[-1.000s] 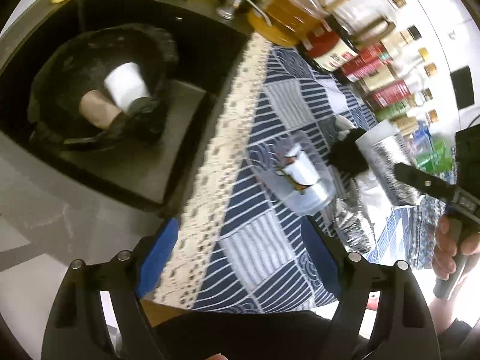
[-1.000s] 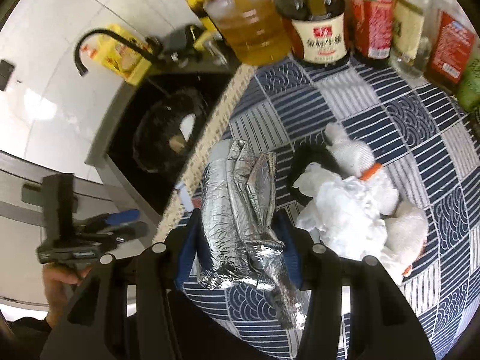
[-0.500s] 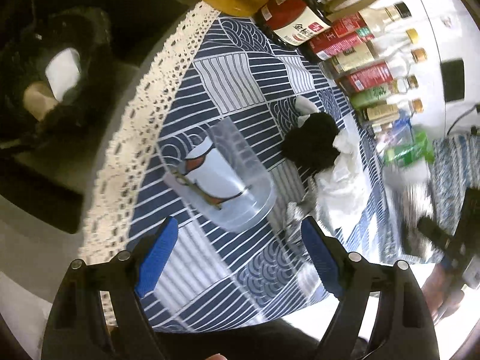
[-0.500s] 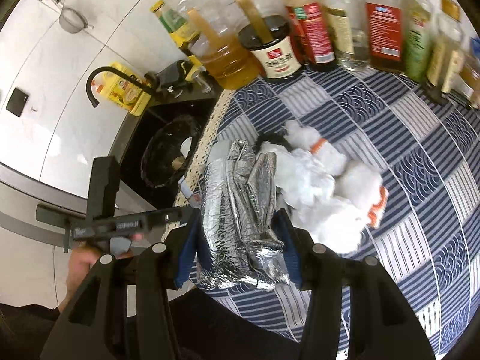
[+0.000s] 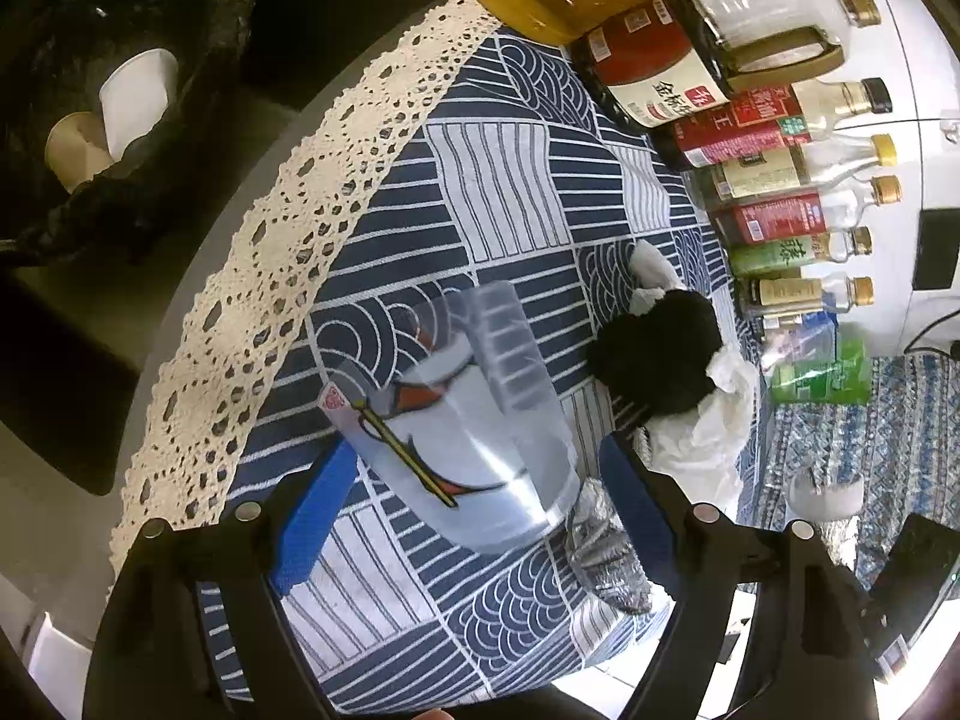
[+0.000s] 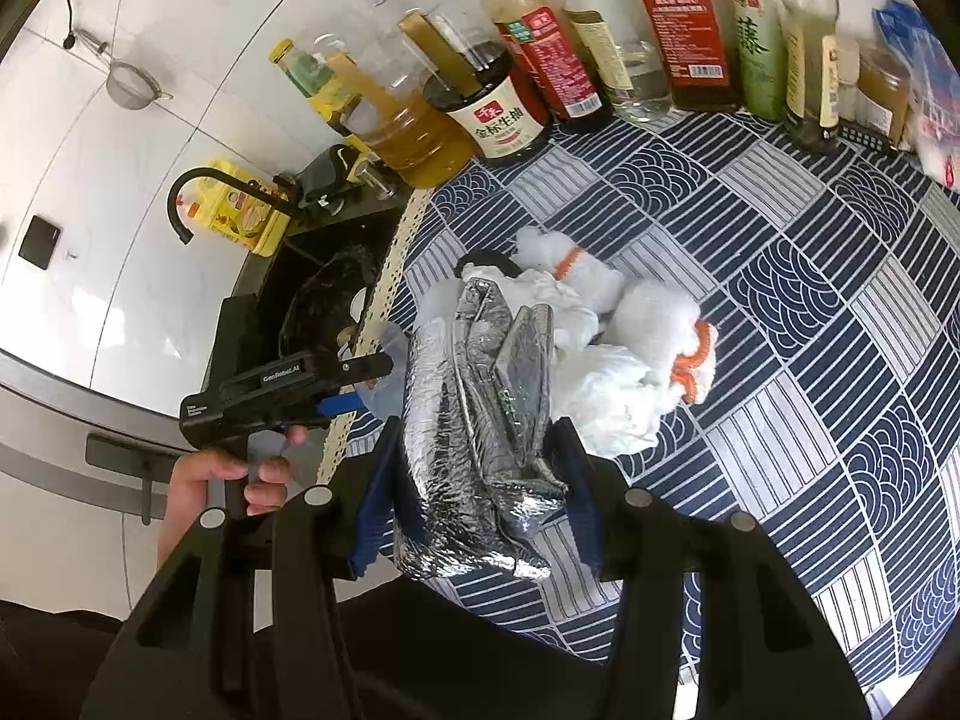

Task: Collect trash
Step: 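Grasp the clear plastic container with the left tool while the right tool holds the foil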

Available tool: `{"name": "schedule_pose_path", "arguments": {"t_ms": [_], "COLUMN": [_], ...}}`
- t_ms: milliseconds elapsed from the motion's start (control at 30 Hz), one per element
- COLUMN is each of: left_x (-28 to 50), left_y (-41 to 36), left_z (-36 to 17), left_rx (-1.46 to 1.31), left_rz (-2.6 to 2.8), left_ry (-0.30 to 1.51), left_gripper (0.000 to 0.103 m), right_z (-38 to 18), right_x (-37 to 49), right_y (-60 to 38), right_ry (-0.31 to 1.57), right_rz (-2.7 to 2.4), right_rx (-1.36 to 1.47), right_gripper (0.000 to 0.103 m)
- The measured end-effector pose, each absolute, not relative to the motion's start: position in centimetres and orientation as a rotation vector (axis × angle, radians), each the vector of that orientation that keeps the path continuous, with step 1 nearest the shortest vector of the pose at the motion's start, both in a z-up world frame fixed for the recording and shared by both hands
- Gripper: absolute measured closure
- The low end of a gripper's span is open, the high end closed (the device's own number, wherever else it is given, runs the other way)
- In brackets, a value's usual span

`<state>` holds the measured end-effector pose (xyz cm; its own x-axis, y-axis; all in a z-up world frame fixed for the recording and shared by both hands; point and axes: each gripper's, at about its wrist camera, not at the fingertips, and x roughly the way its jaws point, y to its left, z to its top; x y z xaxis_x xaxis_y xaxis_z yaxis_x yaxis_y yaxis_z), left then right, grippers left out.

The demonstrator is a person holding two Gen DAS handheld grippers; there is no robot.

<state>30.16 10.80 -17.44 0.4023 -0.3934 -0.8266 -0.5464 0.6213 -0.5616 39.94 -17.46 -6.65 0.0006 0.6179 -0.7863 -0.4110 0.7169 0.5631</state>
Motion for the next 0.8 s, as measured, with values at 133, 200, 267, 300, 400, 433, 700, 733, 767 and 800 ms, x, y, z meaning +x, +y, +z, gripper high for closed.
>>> {"name": "schedule_pose_path", "arguments": {"t_ms": [133, 200, 267, 300, 400, 433, 700, 733, 767, 800], "left_x": [30.5, 30.6, 30.9, 30.9, 31.2, 31.2, 30.9, 30.9, 30.8, 30.7], "left_y": [11.0, 10.9, 10.7, 10.6, 10.3, 10.3, 10.7, 10.8, 10.9, 10.9], "left_z": [-17.8, -17.7, -17.3, -17.2, -16.9, -16.8, -16.1, -16.0, -15.9, -15.8], "left_rx": [-0.953, -0.943, -0.914, -0.904, -0.880, -0.878, -0.877, -0.877, -0.875, -0.873], "left_rz": [0.124, 0.122, 0.119, 0.116, 0.101, 0.095, 0.070, 0.063, 0.061, 0.059], "left_ry": [1.194, 1.186, 1.182, 1.181, 1.179, 1.178, 1.166, 1.164, 1.164, 1.164], "left_gripper": [0.032, 0.037, 0.040, 0.043, 0.049, 0.050, 0.055, 0.055, 0.055, 0.055], "right_z": [-6.9, -6.9, -7.0, -7.0, -7.1, -7.2, -7.1, -7.1, -7.1, -7.1], "right_x": [40.3, 40.4, 40.5, 40.5, 40.5, 40.5, 40.4, 40.4, 40.4, 40.4], "right_y": [-17.9, -17.9, -17.9, -17.8, -17.5, -17.4, -16.0, -15.8, -15.5, -15.3], "right_ry": [1.351, 1.352, 1.354, 1.357, 1.361, 1.362, 1.370, 1.371, 1.373, 1.375], "right_rz": [0.819, 0.820, 0.823, 0.824, 0.823, 0.825, 0.837, 0.839, 0.841, 0.843], "right_rx": [0.201, 0.203, 0.202, 0.201, 0.202, 0.203, 0.190, 0.188, 0.184, 0.182], "right_gripper": [0.053, 0.053, 0.053, 0.053, 0.053, 0.053, 0.053, 0.053, 0.053, 0.053]}}
